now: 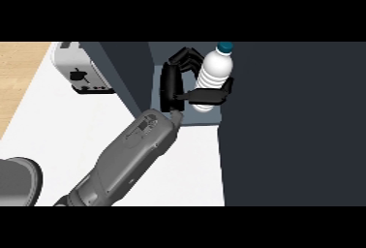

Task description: Pick up the bottled water, place it into the cabinet and close the cabinet

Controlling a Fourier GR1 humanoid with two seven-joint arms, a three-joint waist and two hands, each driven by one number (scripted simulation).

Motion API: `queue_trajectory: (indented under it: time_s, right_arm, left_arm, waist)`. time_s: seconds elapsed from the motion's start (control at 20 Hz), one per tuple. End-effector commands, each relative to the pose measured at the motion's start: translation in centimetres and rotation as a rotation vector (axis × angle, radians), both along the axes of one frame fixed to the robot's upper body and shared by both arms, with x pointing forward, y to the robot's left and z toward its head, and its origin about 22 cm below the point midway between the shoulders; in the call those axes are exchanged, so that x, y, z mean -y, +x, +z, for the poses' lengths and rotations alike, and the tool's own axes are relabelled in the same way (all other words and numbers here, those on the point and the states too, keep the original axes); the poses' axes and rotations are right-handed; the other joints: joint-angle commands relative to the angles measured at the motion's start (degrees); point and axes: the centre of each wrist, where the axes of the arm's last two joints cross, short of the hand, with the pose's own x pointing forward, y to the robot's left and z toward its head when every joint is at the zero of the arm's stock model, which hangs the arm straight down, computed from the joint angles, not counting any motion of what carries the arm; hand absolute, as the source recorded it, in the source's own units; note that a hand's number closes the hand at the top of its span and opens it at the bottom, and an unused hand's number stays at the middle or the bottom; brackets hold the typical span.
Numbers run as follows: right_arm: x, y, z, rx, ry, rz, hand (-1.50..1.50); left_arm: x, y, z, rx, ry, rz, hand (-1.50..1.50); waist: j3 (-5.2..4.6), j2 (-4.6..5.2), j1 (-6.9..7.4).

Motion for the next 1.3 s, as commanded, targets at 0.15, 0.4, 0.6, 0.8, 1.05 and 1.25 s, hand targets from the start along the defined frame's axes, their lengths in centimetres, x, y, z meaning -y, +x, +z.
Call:
queue_trajectory:
  time_s: [0.15, 0.4, 0.6, 0.8, 1.05, 1.25]
  right_arm:
    - [-0.7, 0.2, 1.6, 0.062, 0.083, 0.047, -1.5]
    - [-0.4, 0.3, 1.7, 0.052, 0.083, 0.007, -1.5]
    - [-0.3, 0.5, 1.2, 0.06, 0.082, 0.039, -1.5]
    - [-1.0, 0.4, 2.3, 0.051, 0.071, 0.046, -1.5]
    - [0.4, 0.8, 1.5, 0.058, 0.061, 0.044, -1.5]
    - [0.1, 2.2, 0.8, 0.099, 0.073, 0.056, -1.5]
  left_arm:
    - [-1.2, 2.0, -1.4, -0.012, -0.01, 0.086, 1.5]
    - [-2.3, 3.4, -1.9, -0.008, 0.011, 0.052, 1.5]
    - [-3.8, 5.3, -1.6, 0.008, 0.173, 0.107, 1.5]
    - [-2.4, 5.5, -1.8, -0.001, 0.234, 0.098, -1.5]
    - [-3.6, 6.4, -2.0, -0.023, 0.283, 0.14, -1.5]
    - [-2.5, 6.9, -0.1, -0.031, 0.228, 0.131, -1.5]
  waist:
    - [-0.01, 0.35, -1.02]
    - [0.0, 0.14, 0.63]
    - [0.03, 0.35, -0.7]
    - [-0.01, 0.41, -0.96]
    - [0.01, 0.58, -1.06]
    - [0.02, 0.88, -1.67]
